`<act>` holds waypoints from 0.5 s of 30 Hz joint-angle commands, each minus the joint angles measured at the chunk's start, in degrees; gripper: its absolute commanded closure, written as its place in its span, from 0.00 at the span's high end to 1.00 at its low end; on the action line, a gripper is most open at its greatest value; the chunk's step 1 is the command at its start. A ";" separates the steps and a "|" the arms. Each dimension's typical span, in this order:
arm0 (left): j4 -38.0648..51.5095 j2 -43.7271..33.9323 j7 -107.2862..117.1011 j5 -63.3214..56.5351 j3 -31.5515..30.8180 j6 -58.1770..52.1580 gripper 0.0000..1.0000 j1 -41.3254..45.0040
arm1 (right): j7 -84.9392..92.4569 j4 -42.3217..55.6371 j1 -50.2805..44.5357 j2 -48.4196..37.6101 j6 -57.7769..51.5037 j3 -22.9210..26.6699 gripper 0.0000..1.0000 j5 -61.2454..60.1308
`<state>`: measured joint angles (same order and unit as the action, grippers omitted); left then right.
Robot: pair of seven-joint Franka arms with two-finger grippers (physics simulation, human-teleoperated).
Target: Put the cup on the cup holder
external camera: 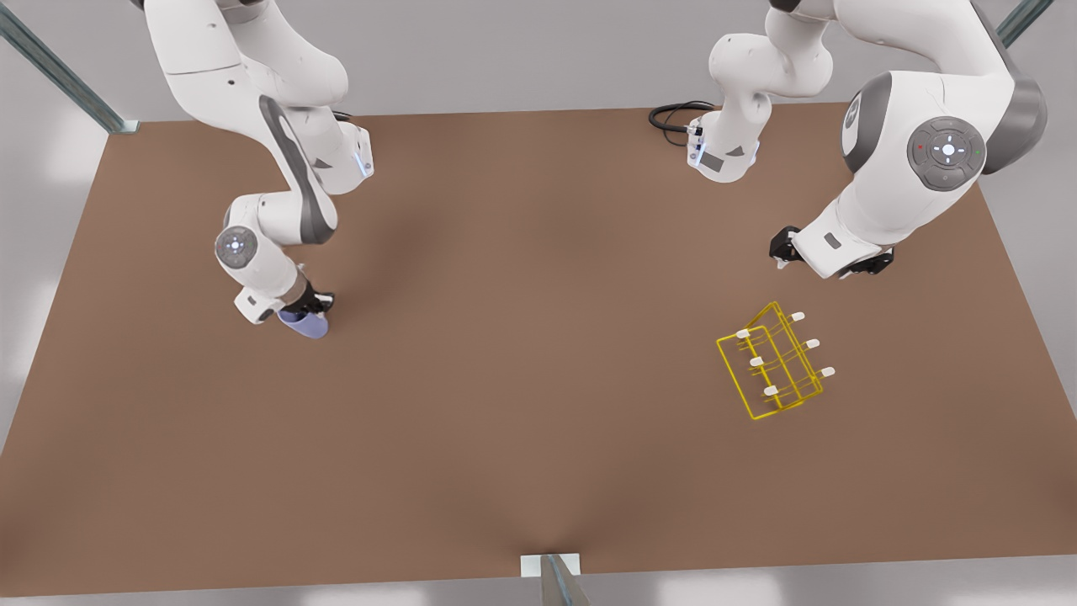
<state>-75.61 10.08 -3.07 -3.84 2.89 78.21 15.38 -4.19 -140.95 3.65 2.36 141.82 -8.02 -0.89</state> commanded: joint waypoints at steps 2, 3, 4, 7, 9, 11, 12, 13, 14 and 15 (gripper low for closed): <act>0.03 -0.06 0.00 -0.03 0.01 -0.07 1.00 0.00 | -0.73 4.10 -0.49 0.10 -8.40 -0.06 0.21 0.18; 0.03 -0.06 0.00 -0.03 0.01 -0.07 1.00 0.08 | -0.82 5.85 -0.66 0.10 -10.42 -0.15 0.21 0.10; 0.03 -0.06 0.00 -0.03 0.01 -0.07 1.00 0.52 | -0.82 8.14 -1.19 0.10 -12.53 -0.50 0.21 0.01; 0.03 0.02 0.00 -0.03 0.01 -0.07 1.00 0.52 | -3.63 16.75 -3.74 1.77 -19.83 -1.38 0.21 -0.78; -0.06 0.02 0.00 -0.03 0.01 -0.16 1.00 0.52 | -5.03 20.18 -4.97 2.73 -23.87 -3.40 0.21 -6.40; -0.06 0.02 0.00 -0.03 0.01 -0.16 1.00 0.52 | -4.86 25.18 -7.60 5.54 -26.94 -4.02 0.21 -13.34; -0.32 0.02 0.00 -0.03 0.09 -0.16 1.00 0.52 | -4.25 29.22 -8.31 7.38 -29.14 -4.11 0.21 -15.72; -0.41 0.02 0.00 -0.03 0.01 -0.16 1.00 0.52 | -3.28 32.21 -8.31 9.31 -30.72 -4.63 0.21 -18.26; -0.41 0.02 0.00 -0.12 0.01 -0.16 1.00 0.52 | 1.73 36.52 -8.40 12.40 -31.34 -4.72 0.21 -22.49; -0.41 0.02 0.00 -0.12 0.01 -0.25 1.00 0.52 | 3.31 42.06 -9.63 16.00 -33.10 -4.81 0.21 -23.89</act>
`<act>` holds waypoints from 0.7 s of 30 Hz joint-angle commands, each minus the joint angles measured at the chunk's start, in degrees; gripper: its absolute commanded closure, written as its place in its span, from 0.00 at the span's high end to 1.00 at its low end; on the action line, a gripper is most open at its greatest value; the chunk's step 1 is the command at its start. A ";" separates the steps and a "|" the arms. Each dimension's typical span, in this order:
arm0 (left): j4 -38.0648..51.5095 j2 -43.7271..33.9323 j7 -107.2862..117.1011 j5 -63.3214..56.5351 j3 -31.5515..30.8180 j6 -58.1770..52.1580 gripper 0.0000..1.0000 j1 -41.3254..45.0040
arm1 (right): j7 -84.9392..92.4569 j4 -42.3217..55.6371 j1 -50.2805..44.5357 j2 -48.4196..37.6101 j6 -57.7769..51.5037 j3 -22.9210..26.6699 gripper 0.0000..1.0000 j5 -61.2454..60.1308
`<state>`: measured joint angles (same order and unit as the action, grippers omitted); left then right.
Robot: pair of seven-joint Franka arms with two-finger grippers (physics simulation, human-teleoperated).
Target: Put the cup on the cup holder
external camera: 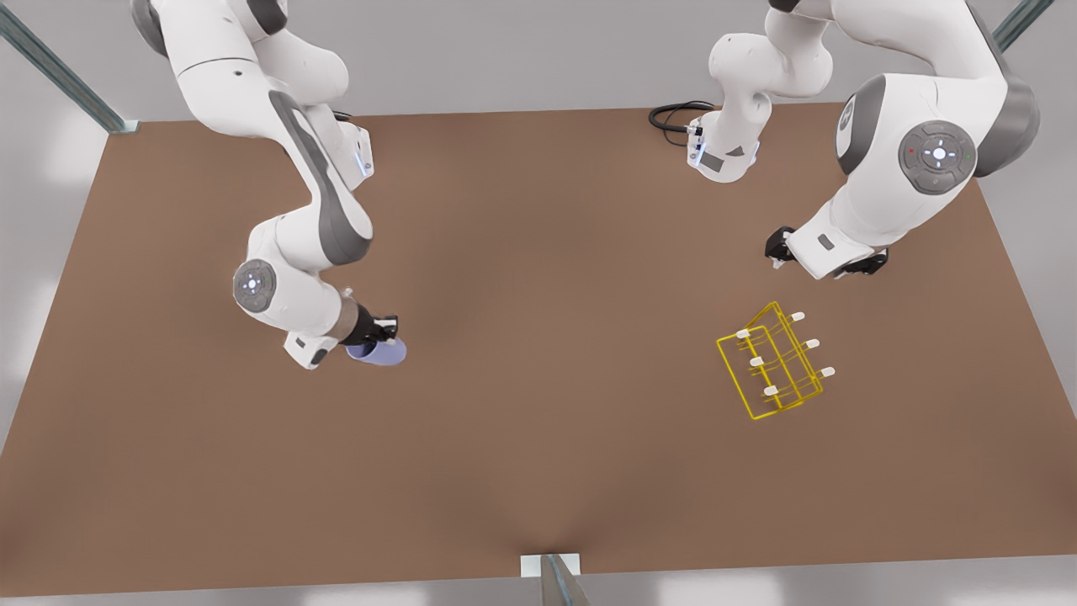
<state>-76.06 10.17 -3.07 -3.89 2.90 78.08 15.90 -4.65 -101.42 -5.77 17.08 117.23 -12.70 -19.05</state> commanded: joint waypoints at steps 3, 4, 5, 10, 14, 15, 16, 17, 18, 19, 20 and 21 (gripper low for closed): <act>-0.05 -0.06 -0.01 -0.07 0.00 -0.30 1.00 0.09 | 15.88 12.98 -3.10 10.59 -9.74 -0.04 0.21 -19.68; -0.05 -0.06 -0.01 0.02 0.08 -0.30 1.00 0.09 | 21.06 16.15 -3.46 14.98 -9.65 -0.04 0.21 -25.49; -0.05 -0.06 -0.01 -0.07 0.08 -0.30 1.00 0.18 | 30.12 18.18 -4.51 18.86 -9.65 -0.04 0.21 -34.19; -0.05 -0.06 -0.01 0.02 0.00 -0.30 1.00 0.18 | 46.39 33.64 -11.90 35.29 -7.90 0.22 0.21 -56.09; -0.05 -0.06 0.08 -0.07 0.00 -0.30 1.00 0.53 | 52.01 53.52 -15.85 51.12 -15.10 -0.04 0.21 -61.45; -0.05 -0.06 0.08 0.02 0.00 -0.39 1.00 0.62 | 54.56 53.60 -17.08 52.26 -15.19 -0.04 0.21 -64.17; -0.05 -0.06 0.08 0.02 0.00 -0.39 1.00 0.71 | 55.80 53.60 -17.87 52.62 -15.28 -0.04 0.21 -66.46; -0.05 -0.06 0.08 0.02 0.00 -0.30 1.00 0.88 | 55.89 53.60 -18.84 53.06 -15.63 -0.04 0.21 -68.05; -0.05 -0.06 0.17 -0.07 0.00 -0.39 1.00 0.89 | 55.89 53.60 -19.72 53.15 -16.60 -0.13 0.21 -68.22; -0.05 -0.06 0.17 0.02 0.00 -0.39 1.00 0.89 | 56.50 53.60 -21.21 53.15 -16.60 -0.04 0.21 -70.15; -0.05 -0.06 0.17 -0.07 0.00 -0.39 1.00 0.97 | 57.81 53.60 -22.09 53.15 -16.42 0.05 0.21 -70.33; -0.05 -0.06 0.17 -0.07 0.00 -0.39 1.00 0.97 | 58.79 53.52 -22.71 53.15 -16.42 0.05 0.21 -70.33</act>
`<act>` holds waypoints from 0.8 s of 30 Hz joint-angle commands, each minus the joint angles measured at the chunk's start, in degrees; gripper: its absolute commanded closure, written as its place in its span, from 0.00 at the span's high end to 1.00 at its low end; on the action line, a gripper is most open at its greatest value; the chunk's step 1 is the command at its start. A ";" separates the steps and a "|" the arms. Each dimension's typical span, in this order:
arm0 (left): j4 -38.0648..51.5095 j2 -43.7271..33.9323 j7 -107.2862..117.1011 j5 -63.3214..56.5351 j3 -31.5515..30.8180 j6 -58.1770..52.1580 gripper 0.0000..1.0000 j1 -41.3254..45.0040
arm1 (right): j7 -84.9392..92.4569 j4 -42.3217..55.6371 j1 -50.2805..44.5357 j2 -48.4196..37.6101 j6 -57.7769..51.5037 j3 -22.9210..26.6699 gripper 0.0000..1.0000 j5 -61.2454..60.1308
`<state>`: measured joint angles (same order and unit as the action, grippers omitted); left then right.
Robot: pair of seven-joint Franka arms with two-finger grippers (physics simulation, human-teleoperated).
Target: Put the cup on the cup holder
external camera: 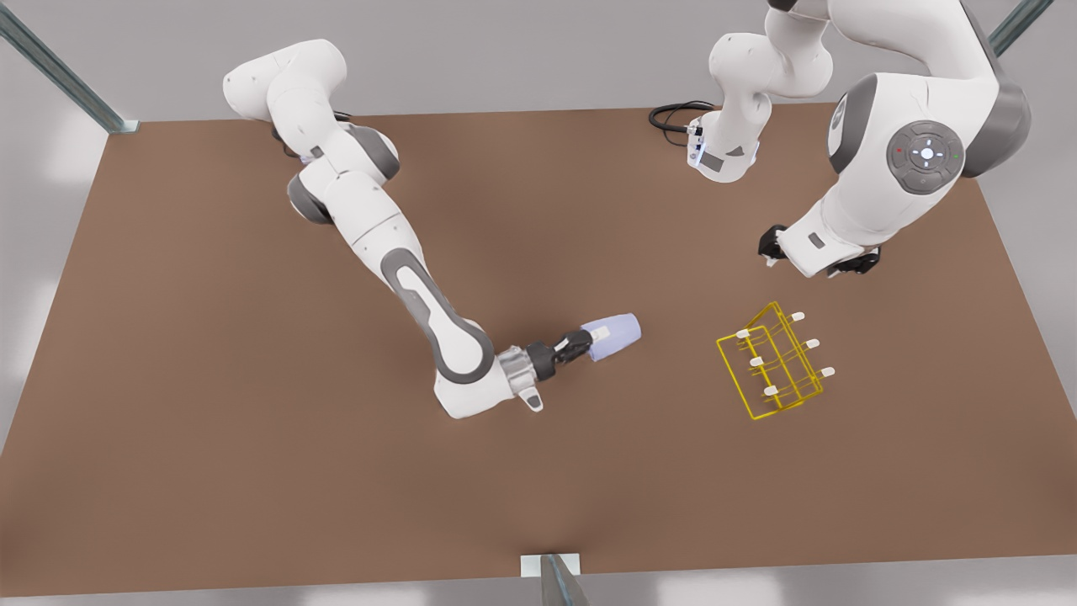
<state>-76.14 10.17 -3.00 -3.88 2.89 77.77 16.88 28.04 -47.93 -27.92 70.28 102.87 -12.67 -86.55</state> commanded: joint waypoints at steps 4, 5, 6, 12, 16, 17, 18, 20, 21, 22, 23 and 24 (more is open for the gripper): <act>0.03 -0.06 0.37 0.01 0.01 -0.07 1.00 0.44 | 27.33 -0.32 -2.93 0.03 -0.22 0.01 0.21 -3.19; 0.03 -0.06 0.37 0.01 0.01 -0.07 1.00 0.44 | 27.33 -0.41 -3.63 0.21 0.49 0.36 0.21 -3.10; 0.03 -0.06 0.37 -0.07 0.01 -0.07 1.00 0.44 | 27.33 -0.50 -3.81 0.65 1.28 0.36 0.21 -3.10; 0.03 -0.15 0.37 -0.07 0.01 -0.07 1.00 0.52 | 27.51 -0.76 -5.21 3.02 4.18 4.05 0.21 -2.84; 0.03 -0.06 0.45 0.01 0.01 -0.07 1.00 0.88 | 27.51 -1.20 -6.18 3.37 5.23 5.28 0.21 -2.75; 0.03 -0.06 0.45 0.01 0.01 -0.07 1.00 0.88 | 27.51 -1.20 -6.27 3.37 5.67 5.72 0.21 -2.75; 0.03 -0.06 0.45 0.01 0.01 -0.07 1.00 0.88 | 27.51 -1.20 -6.27 3.46 5.76 5.81 0.21 -2.75; 0.03 -0.06 0.45 0.01 0.10 0.02 1.00 0.88 | 27.42 -1.29 -6.53 3.55 5.85 6.51 0.21 -2.75; 0.03 0.02 0.45 0.01 0.01 0.02 1.00 0.79 | 27.42 -1.29 -6.62 3.72 6.02 6.60 0.21 -2.66; 0.03 0.02 0.45 0.01 0.10 0.02 1.00 0.88 | 27.42 -1.29 -6.71 3.81 6.46 7.22 0.21 -2.75; 0.03 0.02 0.45 0.01 0.01 0.02 1.00 0.88 | 27.42 -1.29 -6.79 3.90 6.47 7.31 0.21 -2.75; 0.03 0.29 0.45 0.01 0.01 0.02 1.00 0.88 | 27.42 -1.29 -6.79 3.99 6.64 7.31 0.21 -2.66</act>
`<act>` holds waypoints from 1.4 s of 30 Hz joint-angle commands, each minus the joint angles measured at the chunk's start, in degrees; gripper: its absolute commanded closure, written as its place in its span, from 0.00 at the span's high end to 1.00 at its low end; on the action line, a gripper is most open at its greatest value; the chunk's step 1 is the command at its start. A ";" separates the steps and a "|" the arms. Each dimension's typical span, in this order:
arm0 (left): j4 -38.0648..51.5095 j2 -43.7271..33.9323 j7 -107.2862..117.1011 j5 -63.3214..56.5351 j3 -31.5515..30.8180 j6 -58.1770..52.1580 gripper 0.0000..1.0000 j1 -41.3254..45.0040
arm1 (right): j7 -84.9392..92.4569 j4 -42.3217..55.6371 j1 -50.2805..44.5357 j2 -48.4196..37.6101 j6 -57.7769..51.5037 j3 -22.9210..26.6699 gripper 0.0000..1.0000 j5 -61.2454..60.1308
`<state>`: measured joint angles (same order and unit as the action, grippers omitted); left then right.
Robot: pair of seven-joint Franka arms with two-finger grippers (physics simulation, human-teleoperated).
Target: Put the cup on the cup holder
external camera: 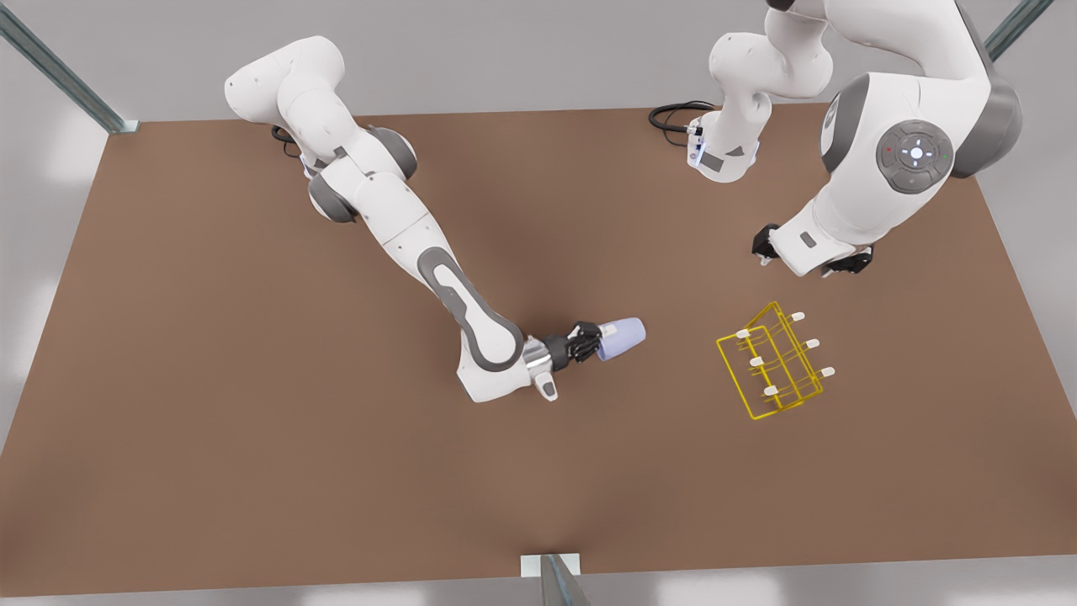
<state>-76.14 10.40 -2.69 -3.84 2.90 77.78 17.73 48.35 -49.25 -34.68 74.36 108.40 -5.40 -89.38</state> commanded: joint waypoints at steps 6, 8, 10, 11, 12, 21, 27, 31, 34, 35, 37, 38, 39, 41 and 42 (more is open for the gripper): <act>0.03 0.68 0.06 -0.12 0.09 0.09 1.00 -0.07 | 7.11 -0.41 -1.09 0.35 1.64 1.09 0.26 0.26; 0.03 0.94 0.06 -0.12 0.09 0.27 1.00 -0.07 | 7.20 -0.76 -1.53 0.44 1.99 1.79 0.29 0.26; 0.03 1.03 0.06 -0.12 0.09 0.36 1.00 -0.07 | 7.20 -0.76 -1.79 0.70 2.08 2.50 0.32 0.26; 0.03 1.03 0.06 -0.12 0.09 0.36 1.00 -0.07 | 7.11 -0.76 -1.88 0.70 2.08 2.50 0.34 0.26; 0.03 1.03 0.06 -0.12 0.09 0.36 1.00 -0.07 | 6.76 -0.68 -1.88 0.70 2.08 2.50 0.43 0.26; 0.03 1.03 0.15 -0.03 0.09 0.62 1.00 0.02 | 8.69 -1.99 0.58 0.17 -0.12 3.37 1.00 3.69; 0.20 3.14 0.15 -0.12 0.00 3.17 1.00 5.91 | 9.66 -4.10 6.12 -1.76 -2.67 3.29 1.00 11.07; 0.11 11.13 -1.26 1.20 -0.09 8.09 1.00 14.96 | 9.31 -6.04 20.17 -16.60 -9.43 3.37 1.00 37.69; 0.11 17.11 -11.18 10.25 0.00 13.98 1.00 19.62 | 0.72 -2.70 25.89 -29.61 -16.72 3.55 1.00 60.80; 0.11 19.31 -22.86 10.43 0.09 15.03 1.00 19.10 | -11.24 -2.70 25.19 -35.50 -22.09 3.20 1.00 67.93; 0.20 23.09 -31.67 8.23 0.18 18.20 1.00 17.95 | -19.68 -2.96 24.84 -40.25 -29.30 3.29 1.00 81.01; 0.20 24.14 -34.65 8.76 0.17 20.48 1.00 18.04 | -26.89 -7.34 24.40 -43.07 -29.92 3.37 1.00 89.37; -0.32 24.85 -37.29 8.67 0.18 22.94 1.00 17.86 | -36.29 -20.96 25.36 -49.21 -27.11 3.46 1.00 97.19; -11.83 21.86 -40.11 9.11 0.44 37.52 1.00 17.86 | -37.45 -43.73 29.85 -62.93 -15.77 3.37 1.00 97.91; -13.86 21.68 -42.65 10.08 0.44 41.31 1.00 17.86 | -37.71 -42.86 30.03 -63.29 -16.20 3.11 1.00 97.82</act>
<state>-88.11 32.53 -16.82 5.22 3.40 102.60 35.59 41.44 -88.25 -4.94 13.78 90.43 -2.13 -0.51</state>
